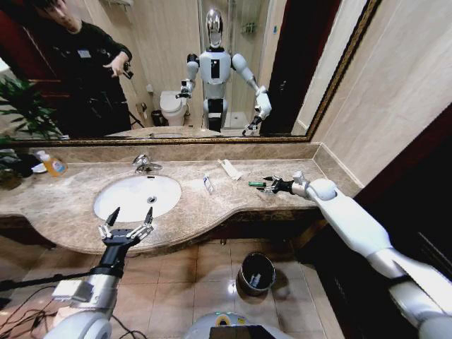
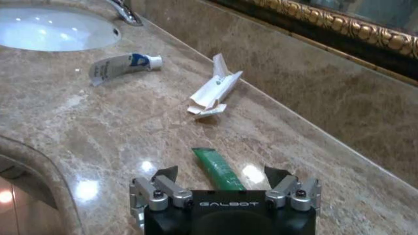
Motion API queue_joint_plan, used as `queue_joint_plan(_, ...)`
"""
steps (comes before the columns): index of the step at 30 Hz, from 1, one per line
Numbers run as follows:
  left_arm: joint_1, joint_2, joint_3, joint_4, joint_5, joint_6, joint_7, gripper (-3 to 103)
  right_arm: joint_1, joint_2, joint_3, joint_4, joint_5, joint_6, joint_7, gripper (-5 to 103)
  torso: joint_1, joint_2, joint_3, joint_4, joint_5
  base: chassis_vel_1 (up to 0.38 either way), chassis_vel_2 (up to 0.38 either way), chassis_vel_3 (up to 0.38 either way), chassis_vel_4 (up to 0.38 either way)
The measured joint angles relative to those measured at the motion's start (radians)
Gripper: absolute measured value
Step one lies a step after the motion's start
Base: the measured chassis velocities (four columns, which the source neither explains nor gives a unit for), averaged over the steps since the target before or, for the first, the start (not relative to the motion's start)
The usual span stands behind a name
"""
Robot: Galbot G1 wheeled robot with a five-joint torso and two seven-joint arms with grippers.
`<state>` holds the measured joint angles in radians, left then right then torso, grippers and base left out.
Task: Pick up the trash from the sink and place it in the trash bin.
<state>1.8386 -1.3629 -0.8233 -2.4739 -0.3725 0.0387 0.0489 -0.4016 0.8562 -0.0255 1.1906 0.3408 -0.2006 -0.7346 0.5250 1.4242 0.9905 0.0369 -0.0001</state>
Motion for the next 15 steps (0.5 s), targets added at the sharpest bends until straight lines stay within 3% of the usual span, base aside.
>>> queue_joint_plan(3, 0.000, 0.000, 0.000, 0.000, 0.000, 0.000, 0.000, 100, 0.007, 0.005, -0.004, -0.014, -0.002, 0.000, 0.000, 89, 0.000, 0.000, 0.000, -0.0001, 0.0001, 0.000, 0.000, 0.000, 0.000)
queue_joint_plan(4, 0.000, 0.000, 0.000, 0.000, 0.000, 0.000, 0.000, 100, 0.010, 0.007, -0.005, -0.021, -0.003, 0.001, 0.000, 80, 0.000, 0.000, 0.000, 0.0000, 0.0001, 0.000, 0.000, 0.000, 0.000)
queue_joint_plan(6, 0.000, 0.000, 0.000, 0.000, 0.000, 0.000, 0.000, 100, 0.011, 0.009, -0.006, -0.025, -0.003, 0.000, 0.001, 80, 0.000, 0.000, 0.000, 0.0000, 0.0001, 0.000, 0.000, 0.000, 0.000)
queue_joint_plan(7, 0.000, 0.000, 0.000, 0.000, 0.000, 0.000, 0.000, 100, 0.011, 0.010, -0.006, -0.028, -0.004, -0.001, 0.001, 73, 0.000, 0.000, 0.000, 0.0000, 0.0001, 0.000, 0.000, 0.000, 0.000)
queue_joint_plan(9, 0.000, 0.000, 0.000, 0.000, 0.000, 0.000, 0.000, 100, 0.012, 0.011, -0.006, -0.032, -0.006, -0.002, 0.001, 73, 0.000, 0.000, 0.000, 0.0000, 0.0001, 0.000, 0.000, 0.000, 0.000)
queue_joint_plan(11, 0.000, 0.000, 0.000, 0.000, 0.000, 0.000, 0.000, 100, 0.016, 0.015, -0.006, -0.042, -0.010, -0.003, 0.001, 64, 0.000, 0.000, 0.000, 0.0000, 0.0001, 0.000, 0.000, 0.000, 0.000)
queue_joint_plan(15, 0.000, 0.000, 0.000, 0.000, 0.000, 0.000, 0.000, 100, 0.016, 0.019, -0.002, -0.053, -0.020, -0.003, 0.001, 58, 0.000, 0.000, 0.000, 0.0000, 0.0001, 0.000, 0.000, 0.000, 0.000)
